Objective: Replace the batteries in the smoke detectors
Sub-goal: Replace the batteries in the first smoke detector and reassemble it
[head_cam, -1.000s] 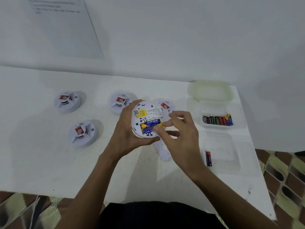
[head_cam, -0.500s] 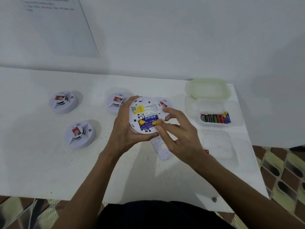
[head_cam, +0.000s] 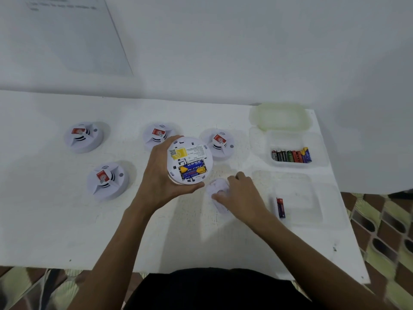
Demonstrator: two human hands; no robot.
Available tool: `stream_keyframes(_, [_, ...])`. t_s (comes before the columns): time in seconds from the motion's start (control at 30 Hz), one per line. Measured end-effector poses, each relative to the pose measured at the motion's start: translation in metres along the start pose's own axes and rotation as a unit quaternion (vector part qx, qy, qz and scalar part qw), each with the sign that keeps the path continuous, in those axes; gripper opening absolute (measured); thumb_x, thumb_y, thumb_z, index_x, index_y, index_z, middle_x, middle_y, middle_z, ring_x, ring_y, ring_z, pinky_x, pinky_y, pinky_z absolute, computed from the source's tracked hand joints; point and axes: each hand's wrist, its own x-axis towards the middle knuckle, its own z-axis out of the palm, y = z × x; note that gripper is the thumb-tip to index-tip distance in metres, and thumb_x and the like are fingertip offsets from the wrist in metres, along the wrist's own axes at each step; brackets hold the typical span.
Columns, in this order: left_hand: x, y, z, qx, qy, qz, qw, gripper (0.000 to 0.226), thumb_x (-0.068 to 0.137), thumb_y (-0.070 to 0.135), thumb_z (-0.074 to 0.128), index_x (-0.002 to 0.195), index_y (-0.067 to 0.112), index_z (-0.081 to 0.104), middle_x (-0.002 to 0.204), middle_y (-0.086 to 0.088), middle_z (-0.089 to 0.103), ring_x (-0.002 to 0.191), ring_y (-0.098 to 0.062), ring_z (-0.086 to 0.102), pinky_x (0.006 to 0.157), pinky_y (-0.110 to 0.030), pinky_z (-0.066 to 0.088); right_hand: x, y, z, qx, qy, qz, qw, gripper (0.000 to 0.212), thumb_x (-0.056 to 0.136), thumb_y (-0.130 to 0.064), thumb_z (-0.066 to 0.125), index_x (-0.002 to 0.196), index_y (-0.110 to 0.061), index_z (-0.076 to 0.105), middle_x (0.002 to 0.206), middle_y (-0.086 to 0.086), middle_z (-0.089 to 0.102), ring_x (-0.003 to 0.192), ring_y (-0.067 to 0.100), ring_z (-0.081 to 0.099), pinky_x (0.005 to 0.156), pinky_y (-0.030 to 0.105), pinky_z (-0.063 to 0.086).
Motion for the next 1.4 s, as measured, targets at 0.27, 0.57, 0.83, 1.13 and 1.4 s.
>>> stream_keyframes(0.27, [-0.006,0.003,-0.007,-0.009,0.006,0.007,1.0,0.077,0.065,0.078,0.057,0.126,0.04,0.032,0.125,0.028,0.035,0.118,0.023,0.029,0.099,0.002,0.02,0.004,0.0,0.008,0.063,-0.001,0.039,0.997,0.059,0.077,-0.048,0.075,0.112,-0.01,0.048,0.111,0.005,0.046,0.102,0.021,0.044,0.078,0.03,0.043])
stream_keyframes(0.57, [-0.019,-0.004,-0.01,-0.018,-0.01,-0.01,1.0,0.089,0.062,0.078,0.059,0.132,0.031,0.03,0.13,0.03,0.032,0.12,0.02,0.03,0.102,-0.001,0.02,-0.002,-0.006,-0.001,0.338,-0.028,0.023,0.941,0.018,0.094,-0.019,0.058,0.082,-0.008,0.053,0.075,0.004,0.057,0.063,0.013,0.052,0.054,0.014,0.044])
stream_keyframes(0.83, [-0.027,-0.004,-0.011,-0.033,-0.031,-0.002,0.999,0.076,0.069,0.073,0.059,0.133,0.06,0.019,0.133,0.025,0.031,0.124,0.021,0.027,0.105,-0.003,0.017,-0.015,-0.024,-0.052,0.561,0.001,-0.011,0.828,0.019,0.092,-0.023,0.062,0.081,-0.014,0.05,0.076,0.003,0.056,0.063,0.015,0.044,0.062,0.031,0.041])
stream_keyframes(1.13, [-0.019,-0.003,-0.005,-0.004,-0.021,0.041,0.999,0.081,0.071,0.073,0.055,0.137,0.033,0.027,0.137,0.007,0.039,0.128,0.015,0.023,0.111,-0.018,0.017,-0.034,-0.061,-0.056,0.262,0.134,-0.173,0.94,0.034,0.08,-0.036,0.077,0.097,-0.022,0.052,0.097,-0.006,0.053,0.088,0.002,0.048,0.065,0.008,0.039])
stream_keyframes(1.4, [-0.013,-0.005,0.001,-0.03,-0.052,0.008,0.998,0.081,0.072,0.077,0.049,0.135,0.033,0.027,0.14,0.008,0.028,0.126,0.005,0.025,0.107,-0.003,0.011,-0.026,-0.07,-0.04,0.133,0.256,-0.196,0.937,0.045,0.075,-0.054,0.074,0.103,-0.02,0.064,0.115,0.002,0.058,0.105,0.019,0.048,0.079,0.029,0.048])
